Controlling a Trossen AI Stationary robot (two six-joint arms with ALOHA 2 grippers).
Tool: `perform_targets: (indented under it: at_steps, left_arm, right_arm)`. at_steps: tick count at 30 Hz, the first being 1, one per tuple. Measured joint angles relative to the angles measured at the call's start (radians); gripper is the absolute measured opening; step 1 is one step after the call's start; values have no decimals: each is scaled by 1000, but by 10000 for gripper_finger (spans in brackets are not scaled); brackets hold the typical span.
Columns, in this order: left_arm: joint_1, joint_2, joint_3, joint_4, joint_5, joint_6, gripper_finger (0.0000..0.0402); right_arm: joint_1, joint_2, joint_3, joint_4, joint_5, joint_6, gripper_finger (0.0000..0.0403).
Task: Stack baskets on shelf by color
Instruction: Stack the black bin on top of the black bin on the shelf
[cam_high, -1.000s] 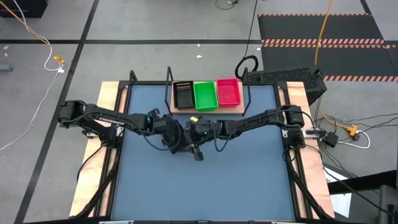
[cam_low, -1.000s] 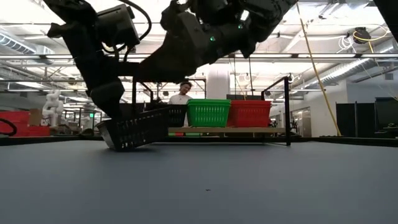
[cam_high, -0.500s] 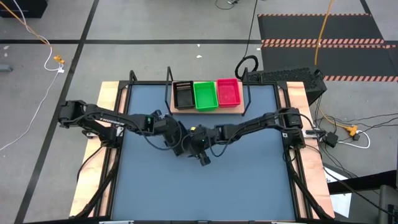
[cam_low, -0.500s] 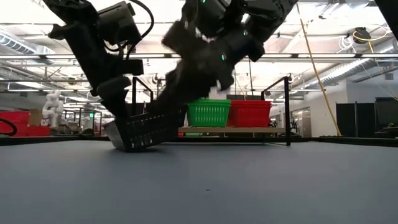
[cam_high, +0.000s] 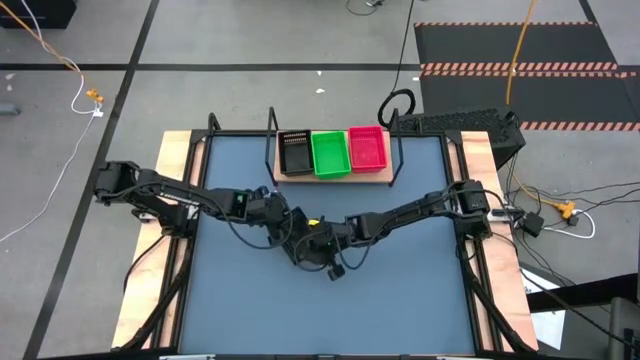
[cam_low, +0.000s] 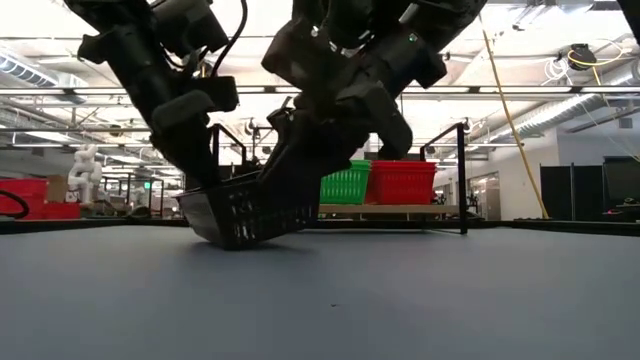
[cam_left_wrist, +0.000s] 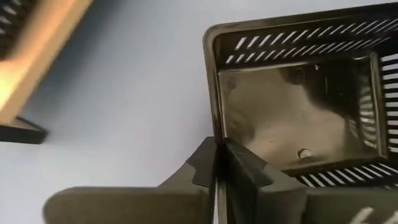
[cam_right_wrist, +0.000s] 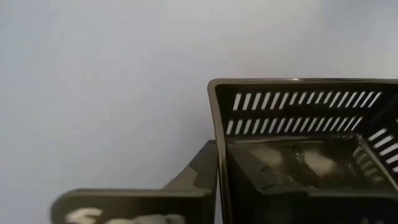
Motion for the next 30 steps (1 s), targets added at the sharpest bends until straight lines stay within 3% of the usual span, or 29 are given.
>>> perform_targets:
  at_steps: [8, 11, 13, 21, 26, 30]
  left_arm:
    - [-53, -9, 0, 13, 104, -2, 77]
    - [-73, -59, 23, -141, 163, 4, 89]
    - [-96, -124, 36, -257, 149, -14, 98]
    - [-260, -522, 45, -407, -106, -48, 124]
    - [-356, -748, 41, -490, -303, -101, 124]
    - [-403, -862, -2, -492, -404, -116, 124]
  right_arm:
    - [63, 1, -1, 82, 11, 143, 6]
    - [104, 0, 1, 216, 44, 167, 6]
    - [124, 0, 1, 258, 53, 161, 5]
    - [138, 1, 2, 269, 221, 61, 5]
    - [135, -42, 15, 280, 434, -191, 5]
    - [99, -106, 17, 294, 476, -389, 5]
